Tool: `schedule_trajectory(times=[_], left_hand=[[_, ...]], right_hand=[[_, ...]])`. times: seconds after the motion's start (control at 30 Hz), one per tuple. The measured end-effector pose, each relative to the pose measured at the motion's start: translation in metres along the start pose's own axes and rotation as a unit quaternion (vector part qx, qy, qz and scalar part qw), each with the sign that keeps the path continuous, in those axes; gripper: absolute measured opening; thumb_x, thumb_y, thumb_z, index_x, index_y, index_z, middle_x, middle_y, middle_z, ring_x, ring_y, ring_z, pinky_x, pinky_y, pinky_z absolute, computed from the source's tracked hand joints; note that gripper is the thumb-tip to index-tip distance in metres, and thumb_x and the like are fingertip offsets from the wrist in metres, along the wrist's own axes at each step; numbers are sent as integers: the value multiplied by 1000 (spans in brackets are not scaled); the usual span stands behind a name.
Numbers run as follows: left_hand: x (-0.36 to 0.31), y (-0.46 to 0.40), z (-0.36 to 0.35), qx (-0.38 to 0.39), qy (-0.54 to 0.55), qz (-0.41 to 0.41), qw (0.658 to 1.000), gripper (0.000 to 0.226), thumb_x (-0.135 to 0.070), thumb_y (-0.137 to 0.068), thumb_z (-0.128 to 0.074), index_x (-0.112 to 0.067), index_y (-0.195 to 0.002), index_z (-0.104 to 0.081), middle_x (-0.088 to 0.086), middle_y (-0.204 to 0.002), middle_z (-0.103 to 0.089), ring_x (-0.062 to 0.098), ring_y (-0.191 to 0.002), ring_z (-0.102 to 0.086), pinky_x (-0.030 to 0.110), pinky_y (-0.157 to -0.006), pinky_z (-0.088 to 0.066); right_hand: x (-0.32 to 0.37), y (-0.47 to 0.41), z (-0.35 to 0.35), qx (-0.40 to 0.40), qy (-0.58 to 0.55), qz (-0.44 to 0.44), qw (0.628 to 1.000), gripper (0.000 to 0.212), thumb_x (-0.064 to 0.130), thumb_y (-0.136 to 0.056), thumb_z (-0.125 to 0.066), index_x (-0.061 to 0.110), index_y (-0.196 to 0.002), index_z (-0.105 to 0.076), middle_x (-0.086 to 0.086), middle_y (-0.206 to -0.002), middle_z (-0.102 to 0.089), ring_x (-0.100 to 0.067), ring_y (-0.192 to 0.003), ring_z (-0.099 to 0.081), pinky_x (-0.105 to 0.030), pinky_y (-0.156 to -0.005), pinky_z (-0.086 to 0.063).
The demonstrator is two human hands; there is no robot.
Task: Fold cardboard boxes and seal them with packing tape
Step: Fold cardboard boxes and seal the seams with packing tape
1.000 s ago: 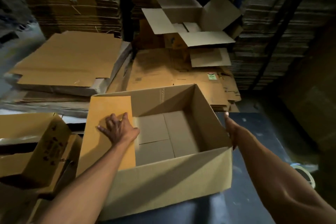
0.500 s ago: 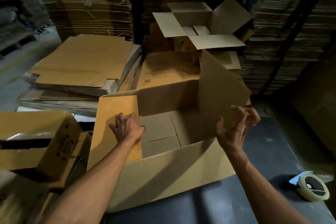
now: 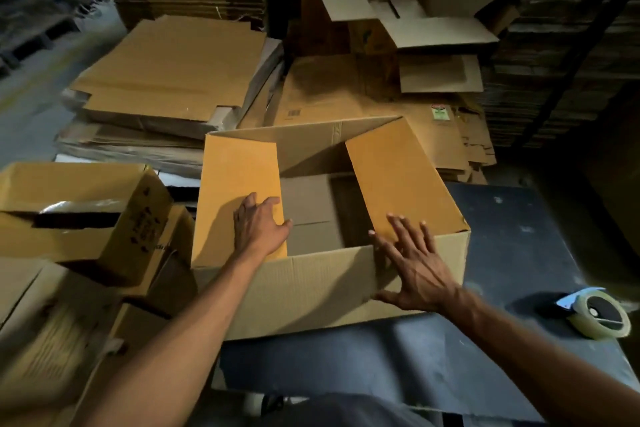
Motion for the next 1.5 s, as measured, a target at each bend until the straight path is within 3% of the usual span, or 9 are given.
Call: schedule_trajectory(times=[0.2,0.33,0.57,0.67,0.77,0.93,1.17,1.3,1.5], left_hand=[[-4,19,2,2,-10,-29,1000,59,-50,-86,-74,-31,-140,-59,15,-158,-37,35,-143,-40,44,-117,-36],[-8,22,9,24,8,-27,999,60,-49,-87,-74,-29,-141,-59,14,-156,-38,35,-138,-47,44,-113,-41],[-39,43,37,177,20,-106,978,62,-64,-94,-61,-26,-142,-58,4,-148,-55,25,-131,-55,38,-102,-45],[-75,65,64,346,8,-173,922,86,-90,-79,-44,-27,-133,-65,-3,-129,-65,21,-116,-61,41,-99,-50],[-89,69,98,446,-25,-172,878,104,-109,-53,-31,-35,-114,-70,-4,-115,-67,22,-107,-62,42,-99,-48],[-102,42,160,491,-6,-118,863,71,-75,-70,-71,-28,-123,-71,0,-117,-76,25,-110,-72,50,-104,-53],[-115,-7,151,194,-73,-198,958,31,-53,-80,-83,-27,-94,-73,-10,-88,-70,14,-82,-63,32,-68,-48],[-93,-33,125,17,-59,-160,985,48,-55,-79,-83,-34,-120,-72,-10,-119,-71,16,-107,-65,35,-86,-52],[-2,-70,98,-44,98,-22,994,40,-41,-84,-82,-30,-121,-71,-5,-128,-66,17,-118,-60,34,-100,-49]], right_hand=[[37,34,-40,7,104,120,987,146,61,-47,-92,32,-165,-10,-26,-169,3,-49,-155,-2,-78,-116,-12],[42,29,-36,-21,112,107,988,141,26,-52,-94,32,-165,-11,-27,-169,-1,-49,-155,0,-80,-113,-17],[48,25,14,141,45,153,977,138,61,-69,-80,38,-159,23,-18,-164,33,-44,-150,29,-73,-119,7],[51,5,82,218,-42,171,960,115,53,-78,-75,38,-164,1,-10,-172,4,-36,-157,-2,-57,-126,-13],[42,-26,154,270,-214,165,924,77,42,-80,-69,36,-154,-45,14,-148,-51,-10,-131,-52,-39,-113,-46],[9,-87,213,270,-364,133,881,45,33,-85,-61,14,-124,-75,-1,-118,-76,-23,-110,-71,-45,-98,-56],[-45,-143,198,190,-341,37,920,15,26,-92,-74,14,-97,-81,-3,-93,-78,-16,-89,-70,-32,-83,-54],[-56,-172,166,78,-227,-34,970,17,42,-87,-79,28,-97,-75,7,-92,-74,-11,-90,-68,-33,-84,-58],[-5,-189,93,-29,-111,-39,993,39,47,-88,-74,34,-124,-67,0,-133,-59,-25,-122,-51,-45,-100,-48]])
Point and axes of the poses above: each hand's wrist, its own y-axis away from the middle knuckle, its own z-axis out of the back of the hand, x = y × z, the point moved 3 cm from there along -y, towards the middle knuckle
